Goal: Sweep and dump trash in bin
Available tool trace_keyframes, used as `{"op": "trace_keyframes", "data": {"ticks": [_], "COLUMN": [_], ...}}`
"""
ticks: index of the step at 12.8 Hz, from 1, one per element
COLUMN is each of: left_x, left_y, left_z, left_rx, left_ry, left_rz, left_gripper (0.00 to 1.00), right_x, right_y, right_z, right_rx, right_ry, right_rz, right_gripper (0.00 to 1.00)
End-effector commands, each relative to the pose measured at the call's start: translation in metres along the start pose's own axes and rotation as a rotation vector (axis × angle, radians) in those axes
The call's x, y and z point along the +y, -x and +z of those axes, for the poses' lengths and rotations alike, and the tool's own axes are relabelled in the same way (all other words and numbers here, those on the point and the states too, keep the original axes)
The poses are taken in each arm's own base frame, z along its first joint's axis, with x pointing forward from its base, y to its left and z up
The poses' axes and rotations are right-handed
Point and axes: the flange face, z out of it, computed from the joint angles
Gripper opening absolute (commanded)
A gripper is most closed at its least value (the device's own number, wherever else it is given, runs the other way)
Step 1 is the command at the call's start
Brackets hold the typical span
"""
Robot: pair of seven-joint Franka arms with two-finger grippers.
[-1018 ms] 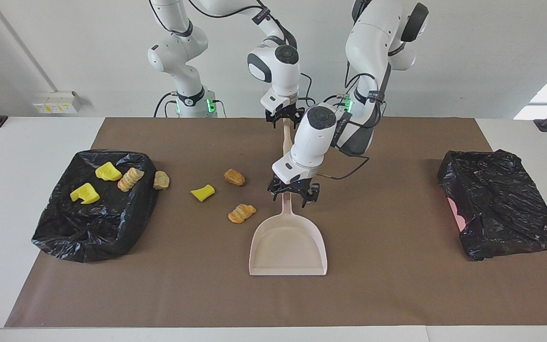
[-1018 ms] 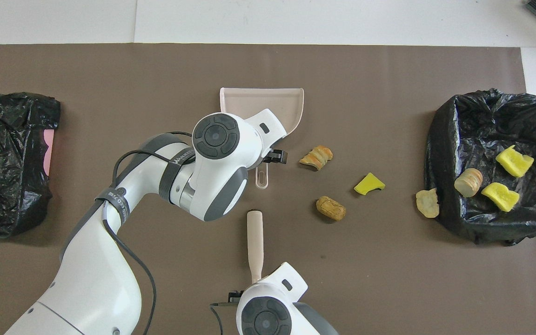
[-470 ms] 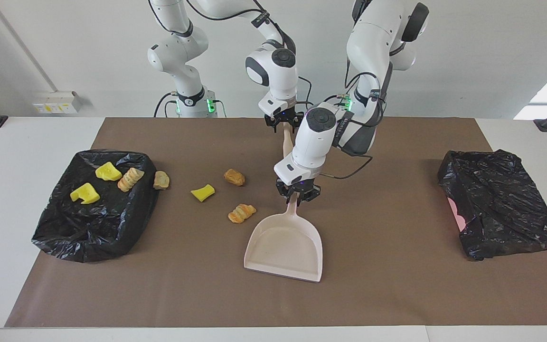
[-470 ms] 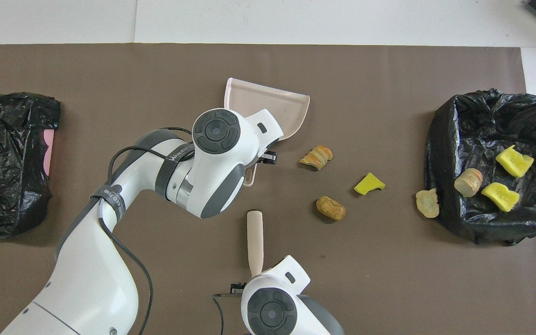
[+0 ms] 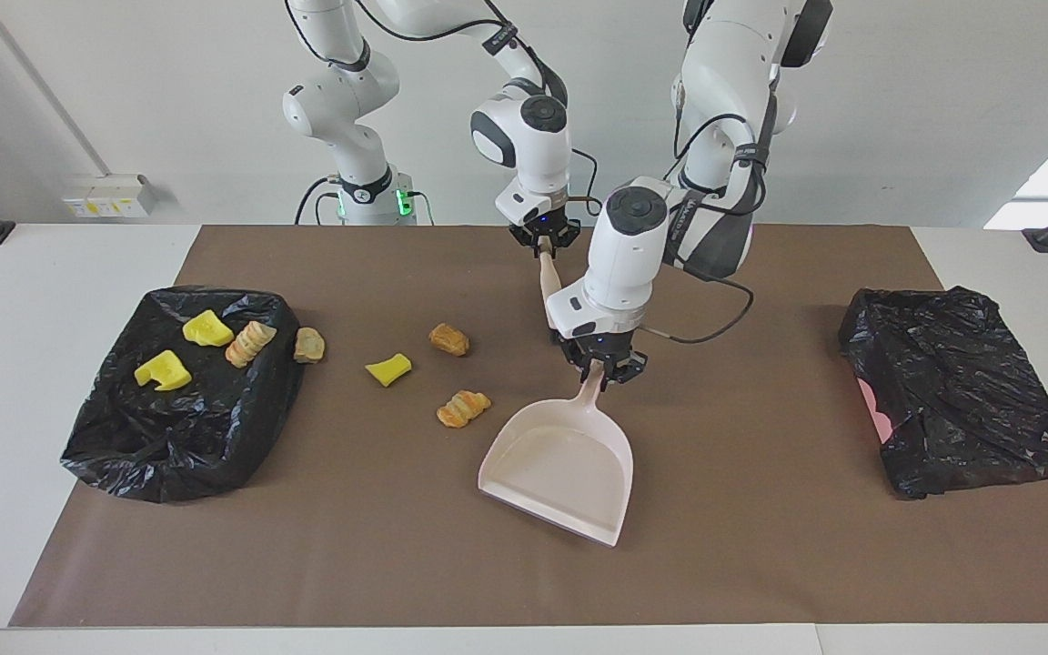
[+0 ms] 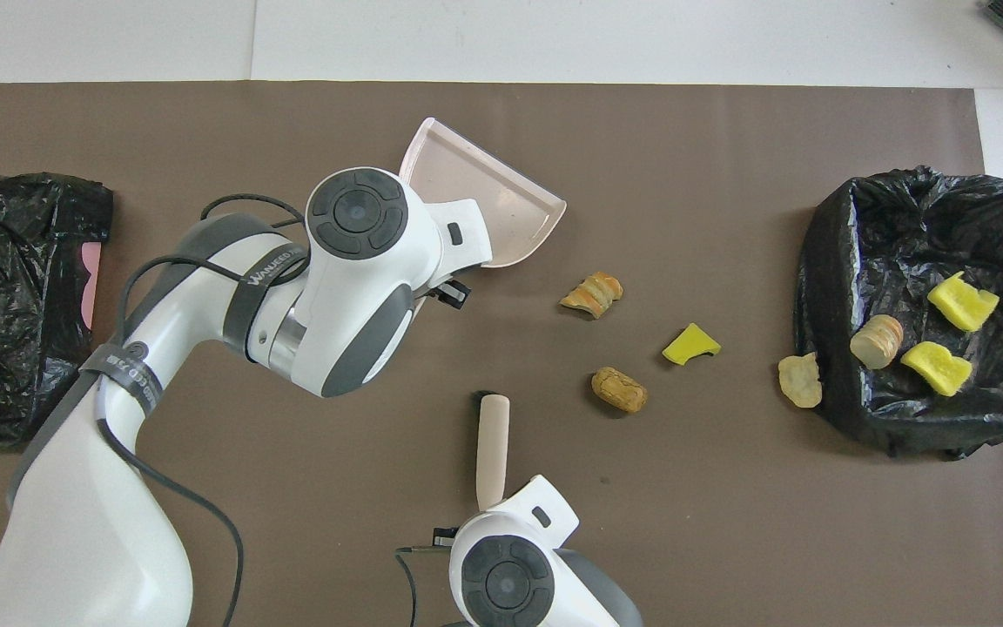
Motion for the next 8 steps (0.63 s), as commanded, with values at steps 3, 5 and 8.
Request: {"op": "trace_keyframes", "data": {"ticks": [3, 5, 8], "left_x": [-0.067, -0.102, -0.113], "left_y": [0.033, 0.048, 0.063], "left_z": [-0.057, -0.068, -0.069], "left_rx": [-0.034, -0.049, -0.113], "left_ry": [-0.031, -0.025, 0.017], "left_rz": [0.205, 0.409, 0.538], "left_gripper": [0.00, 0.00, 0.00], "right_x": [-0.002, 0.006, 0.052], "right_y": [-0.004, 0.001, -0.020], "right_z": [-0.006, -0.025, -0.066], "right_rx": [-0.005, -0.028, -0.070], "right_ry": [-0.022, 0.009, 0.072], "right_rz": [0.015, 0.021, 0.073], "right_gripper": [0.00, 0.00, 0.00]}}
